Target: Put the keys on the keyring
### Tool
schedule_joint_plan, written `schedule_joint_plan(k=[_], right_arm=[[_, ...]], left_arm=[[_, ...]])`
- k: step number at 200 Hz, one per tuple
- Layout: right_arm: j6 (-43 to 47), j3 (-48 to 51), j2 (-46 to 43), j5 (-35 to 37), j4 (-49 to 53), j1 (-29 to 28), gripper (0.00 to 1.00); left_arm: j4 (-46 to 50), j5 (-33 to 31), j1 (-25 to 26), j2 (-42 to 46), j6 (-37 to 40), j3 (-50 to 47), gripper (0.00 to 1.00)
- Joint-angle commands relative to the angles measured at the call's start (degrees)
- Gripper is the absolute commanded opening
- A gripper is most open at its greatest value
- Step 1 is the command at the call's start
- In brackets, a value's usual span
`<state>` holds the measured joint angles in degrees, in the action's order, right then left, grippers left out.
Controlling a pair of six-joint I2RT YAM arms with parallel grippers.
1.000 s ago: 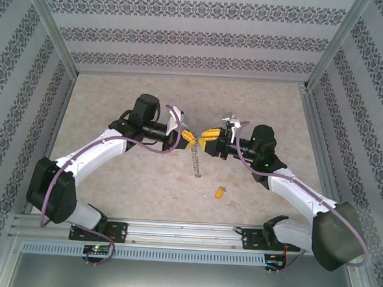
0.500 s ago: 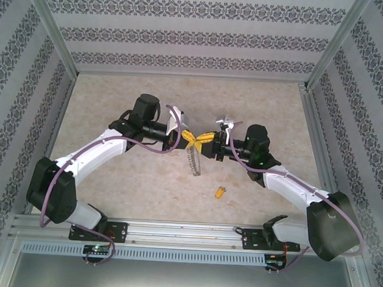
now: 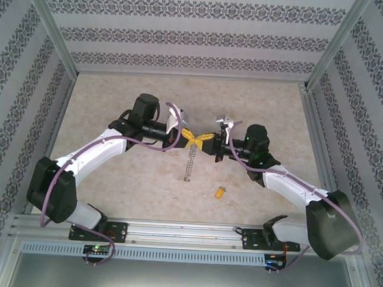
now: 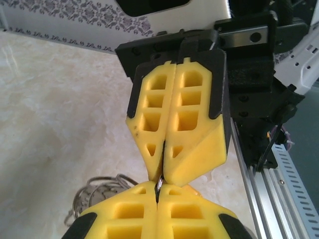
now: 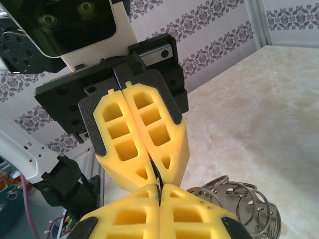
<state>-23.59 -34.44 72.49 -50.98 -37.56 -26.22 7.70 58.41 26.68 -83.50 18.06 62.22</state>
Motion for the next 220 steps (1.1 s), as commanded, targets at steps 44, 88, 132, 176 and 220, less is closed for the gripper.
schedule_joint_plan(k=[44,88,132,176,220], right_arm=[[0.18,1.29,-1.10,-0.68,-4.91,0.90,0.00],[-0.88,1.13,-1.82,0.50,-7.66,1.04,0.00],[-2.84,0.78,-3.04,1.94,-10.67,1.13,0.00],[-6.34,1.17,-2.98,4.93,-16.69,1.09,0.00],[-10.67,0.77,-0.45,6.03,-23.13,1.04,0.00]], left_arm=[[-16.80,-17.71,0.66,8.48,-22.14,-5.40,0.23],[-23.86,-20.38,0.60,11.20,-30.96,-10.93,0.39],[-29.07,-19.80,0.65,11.22,-37.37,-13.21,0.43],[-35.39,-18.32,0.66,11.39,-41.69,-15.11,0.44],[-40.93,-15.37,0.64,10.54,-45.86,-16.53,0.44]])
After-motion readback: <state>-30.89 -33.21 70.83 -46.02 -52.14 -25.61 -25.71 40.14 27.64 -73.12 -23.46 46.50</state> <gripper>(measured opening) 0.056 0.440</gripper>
